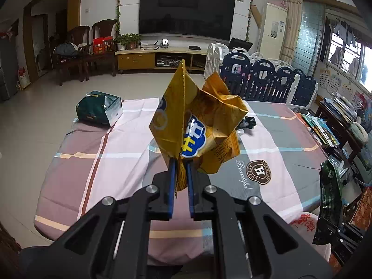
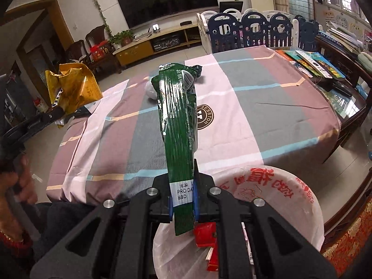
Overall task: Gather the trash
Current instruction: 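Carry the green wrapper over the wastebasket with the right tool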
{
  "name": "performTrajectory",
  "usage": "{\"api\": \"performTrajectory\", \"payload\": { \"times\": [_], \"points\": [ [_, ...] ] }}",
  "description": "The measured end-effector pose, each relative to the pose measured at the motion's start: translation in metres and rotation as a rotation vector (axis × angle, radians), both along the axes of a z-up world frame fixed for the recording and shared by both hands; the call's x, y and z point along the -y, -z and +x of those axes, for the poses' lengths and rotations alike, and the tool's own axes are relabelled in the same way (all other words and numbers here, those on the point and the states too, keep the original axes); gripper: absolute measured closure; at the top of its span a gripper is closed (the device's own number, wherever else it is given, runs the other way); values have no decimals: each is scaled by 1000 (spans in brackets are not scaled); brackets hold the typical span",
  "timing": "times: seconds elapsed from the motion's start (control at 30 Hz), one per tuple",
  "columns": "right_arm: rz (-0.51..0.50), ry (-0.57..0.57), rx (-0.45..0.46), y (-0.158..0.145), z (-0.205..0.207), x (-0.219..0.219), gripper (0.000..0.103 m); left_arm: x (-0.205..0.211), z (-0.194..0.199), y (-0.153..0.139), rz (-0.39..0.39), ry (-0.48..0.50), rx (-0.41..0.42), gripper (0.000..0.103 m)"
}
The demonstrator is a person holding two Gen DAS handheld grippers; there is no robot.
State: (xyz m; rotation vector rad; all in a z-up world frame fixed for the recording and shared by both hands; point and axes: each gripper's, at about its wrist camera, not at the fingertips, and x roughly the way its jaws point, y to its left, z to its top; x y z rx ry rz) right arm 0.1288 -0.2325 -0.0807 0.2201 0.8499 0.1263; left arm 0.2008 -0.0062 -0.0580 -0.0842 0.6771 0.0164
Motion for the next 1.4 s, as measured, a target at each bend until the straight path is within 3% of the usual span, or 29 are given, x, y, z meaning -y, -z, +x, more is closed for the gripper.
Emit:
{"api": "performTrajectory", "payload": {
  "times": [0.5,1.03,1.23,1.4],
  "points": [
    [-2,25,44,-23,-35,18,90,40,-69,-11,42,77,8,93],
    [-54,38,-16,-13,-47,27,90,35,-80,-10,33,84,9,93],
    [-71,63,-63,3,-49,31,90,43,-84,-8,40,115,0,93],
    [-64,138,-167,33,-55,51,90,57,-88,-2,45,165,-15,93]
  ]
}}
